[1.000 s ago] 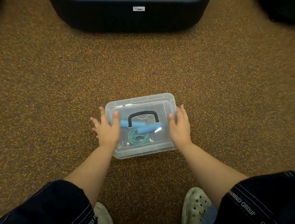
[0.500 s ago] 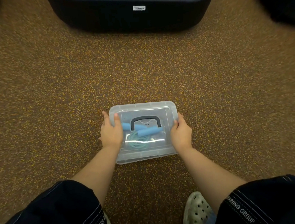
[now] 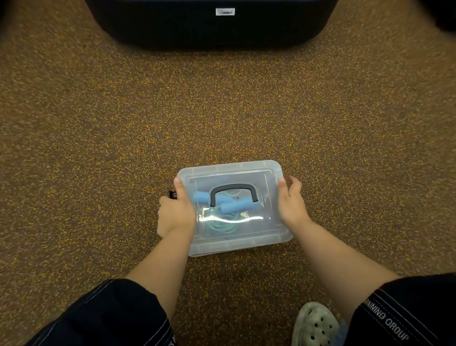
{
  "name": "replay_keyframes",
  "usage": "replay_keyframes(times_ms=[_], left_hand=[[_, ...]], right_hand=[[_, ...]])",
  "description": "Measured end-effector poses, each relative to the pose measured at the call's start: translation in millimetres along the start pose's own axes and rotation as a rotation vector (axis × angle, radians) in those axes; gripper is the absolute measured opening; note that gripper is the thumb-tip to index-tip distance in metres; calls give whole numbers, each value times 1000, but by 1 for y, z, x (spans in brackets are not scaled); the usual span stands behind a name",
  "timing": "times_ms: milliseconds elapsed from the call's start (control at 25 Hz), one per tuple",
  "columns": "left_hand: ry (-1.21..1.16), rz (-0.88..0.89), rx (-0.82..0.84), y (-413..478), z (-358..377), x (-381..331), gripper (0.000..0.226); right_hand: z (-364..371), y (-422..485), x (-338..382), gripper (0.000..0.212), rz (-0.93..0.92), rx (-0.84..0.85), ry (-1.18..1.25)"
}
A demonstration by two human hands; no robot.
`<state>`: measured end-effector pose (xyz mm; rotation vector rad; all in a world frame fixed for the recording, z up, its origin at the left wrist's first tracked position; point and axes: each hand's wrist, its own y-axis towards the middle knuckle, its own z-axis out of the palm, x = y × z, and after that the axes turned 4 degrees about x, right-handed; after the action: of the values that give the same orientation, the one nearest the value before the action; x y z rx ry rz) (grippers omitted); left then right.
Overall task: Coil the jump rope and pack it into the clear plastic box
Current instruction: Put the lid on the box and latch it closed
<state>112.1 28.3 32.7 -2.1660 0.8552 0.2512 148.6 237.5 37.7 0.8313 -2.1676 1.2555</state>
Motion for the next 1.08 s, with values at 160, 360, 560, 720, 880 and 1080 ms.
replay_keyframes(times_ms=[160, 360, 560, 720, 880, 1080], left_hand=[[-41, 48, -50, -5, 5, 16, 66], [-198, -42, 20, -4, 3, 22, 69], [-485, -134, 156, 1, -1, 37, 55], [-766, -81, 437, 2, -11, 44, 36], [-875, -105, 562, 7, -8, 44, 39], [-605, 70, 348, -3, -3, 36, 11]], right_hand=[[-2, 5, -11, 62, 42, 48, 55], [-2, 11, -19, 71, 111, 27, 51], [-18, 15, -28, 60, 190, 163, 424], [-24, 22, -29, 67, 229, 355, 504], [-23, 22, -25, 41, 180, 367, 471], [-13, 12, -13, 32, 48, 237, 363]])
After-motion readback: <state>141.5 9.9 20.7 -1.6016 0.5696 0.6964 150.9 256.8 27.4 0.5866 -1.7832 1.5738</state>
